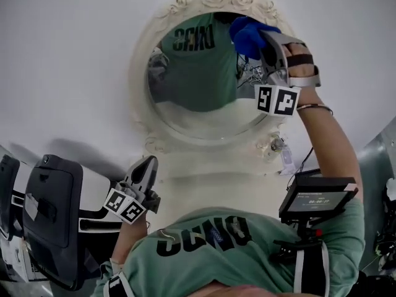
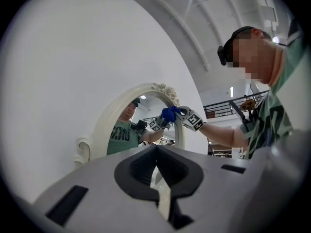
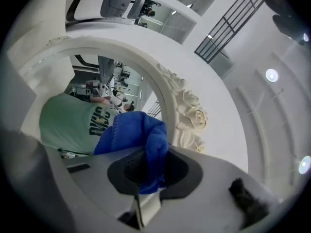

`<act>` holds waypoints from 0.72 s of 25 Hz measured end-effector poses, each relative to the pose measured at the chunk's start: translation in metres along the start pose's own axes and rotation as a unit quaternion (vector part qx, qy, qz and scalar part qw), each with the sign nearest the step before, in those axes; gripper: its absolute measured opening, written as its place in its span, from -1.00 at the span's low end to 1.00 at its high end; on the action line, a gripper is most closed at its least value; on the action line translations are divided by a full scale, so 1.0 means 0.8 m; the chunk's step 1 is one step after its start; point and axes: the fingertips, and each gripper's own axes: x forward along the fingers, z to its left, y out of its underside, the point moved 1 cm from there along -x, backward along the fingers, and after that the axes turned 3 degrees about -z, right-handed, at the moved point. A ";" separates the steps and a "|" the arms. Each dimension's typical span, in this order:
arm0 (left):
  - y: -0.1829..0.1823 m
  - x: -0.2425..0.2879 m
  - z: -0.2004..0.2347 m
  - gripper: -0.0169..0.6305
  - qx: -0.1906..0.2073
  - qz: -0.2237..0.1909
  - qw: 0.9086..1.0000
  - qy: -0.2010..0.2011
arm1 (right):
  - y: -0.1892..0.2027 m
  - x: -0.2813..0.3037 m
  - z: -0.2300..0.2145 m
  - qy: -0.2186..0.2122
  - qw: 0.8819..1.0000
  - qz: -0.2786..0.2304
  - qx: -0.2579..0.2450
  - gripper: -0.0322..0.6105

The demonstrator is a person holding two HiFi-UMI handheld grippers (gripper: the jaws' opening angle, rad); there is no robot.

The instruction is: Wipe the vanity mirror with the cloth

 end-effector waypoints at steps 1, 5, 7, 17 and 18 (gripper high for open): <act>-0.004 -0.003 0.000 -0.92 0.002 -0.003 1.000 -0.002 | 0.000 0.001 -0.006 0.001 1.000 0.001 -0.001 -0.74; -0.014 -0.014 -0.007 -0.92 0.002 -0.008 1.000 -0.006 | -0.001 0.001 -0.023 0.002 1.000 0.010 0.009 -0.74; -0.012 -0.016 -0.006 -0.92 -0.003 -0.003 1.000 -0.010 | 0.002 0.002 -0.021 0.004 1.000 0.011 0.010 -0.74; 0.061 0.001 0.010 -0.92 -0.057 0.068 0.996 -0.006 | -0.009 -0.039 0.118 -0.052 0.998 -0.009 0.031 -0.74; 0.068 0.004 0.009 -0.92 -0.063 0.076 0.995 -0.005 | -0.009 -0.056 0.144 -0.068 0.997 -0.011 0.031 -0.74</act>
